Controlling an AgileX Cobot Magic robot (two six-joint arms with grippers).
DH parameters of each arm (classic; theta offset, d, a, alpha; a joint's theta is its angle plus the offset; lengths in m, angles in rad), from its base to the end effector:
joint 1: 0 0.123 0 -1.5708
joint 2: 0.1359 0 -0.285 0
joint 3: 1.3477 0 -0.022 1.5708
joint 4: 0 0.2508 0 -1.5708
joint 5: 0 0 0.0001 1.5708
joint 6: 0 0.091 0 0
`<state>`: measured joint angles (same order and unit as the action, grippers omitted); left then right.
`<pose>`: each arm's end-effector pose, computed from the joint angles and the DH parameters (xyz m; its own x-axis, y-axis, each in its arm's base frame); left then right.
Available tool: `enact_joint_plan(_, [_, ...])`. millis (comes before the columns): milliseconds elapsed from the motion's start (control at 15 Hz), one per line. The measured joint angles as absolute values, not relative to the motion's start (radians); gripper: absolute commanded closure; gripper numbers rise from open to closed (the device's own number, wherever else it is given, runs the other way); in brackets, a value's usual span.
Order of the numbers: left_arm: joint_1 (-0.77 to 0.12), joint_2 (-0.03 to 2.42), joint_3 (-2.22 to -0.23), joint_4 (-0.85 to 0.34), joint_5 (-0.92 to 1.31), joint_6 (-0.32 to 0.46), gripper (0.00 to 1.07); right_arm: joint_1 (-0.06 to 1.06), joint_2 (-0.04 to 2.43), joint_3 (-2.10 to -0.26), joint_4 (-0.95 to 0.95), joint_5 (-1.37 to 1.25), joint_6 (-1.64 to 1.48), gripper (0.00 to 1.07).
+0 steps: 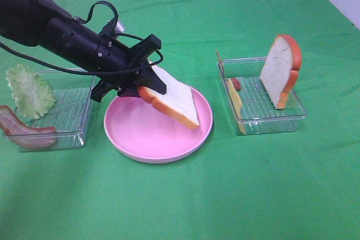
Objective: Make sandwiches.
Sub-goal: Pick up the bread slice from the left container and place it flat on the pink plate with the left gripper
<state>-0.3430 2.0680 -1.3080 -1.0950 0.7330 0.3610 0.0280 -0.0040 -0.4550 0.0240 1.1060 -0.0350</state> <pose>0.3716 -0.1902 0.1497 -0.9857 -0.1325 -0.1045 -0.0208 0.7102 -0.7037 -0.0027 0.0019 0.2612 -0.5294 -0.0391 -0.8474 -0.0590 0.9982 -0.0092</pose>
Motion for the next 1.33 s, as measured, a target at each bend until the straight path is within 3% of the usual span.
enact_joint_plan(533, [-0.368,2.080,-1.308,-1.031,0.702,0.265,1.05,0.028,-0.004,-0.455,0.024,1.106,-0.035,0.09])
enact_joint_plan(733, [-0.368,2.080,-1.308,-1.022,0.702,0.258,0.89,0.028,-0.004,-0.455,0.024,1.106,-0.035,0.09])
enact_joint_plan(867, [-0.368,2.080,-1.308,-1.020,0.702,0.258,0.69,0.028,-0.004,-0.455,0.024,1.106,-0.035,0.09])
enact_joint_plan(1000, [-0.368,2.080,-1.308,-1.003,0.702,0.243,0.36,0.028,-0.004,-0.455,0.024,1.106,-0.035,0.09])
enact_joint_plan(1133, [-0.368,2.080,-1.308,-0.958,0.702,0.213,0.33,0.028,-0.004,-0.455,0.024,1.106,-0.035,0.09])
enact_joint_plan(1333, [-0.368,2.067,-1.339,-0.772,0.752,0.090,0.33,0.028,-0.004,-0.455,0.024,1.106,-0.035,0.09])
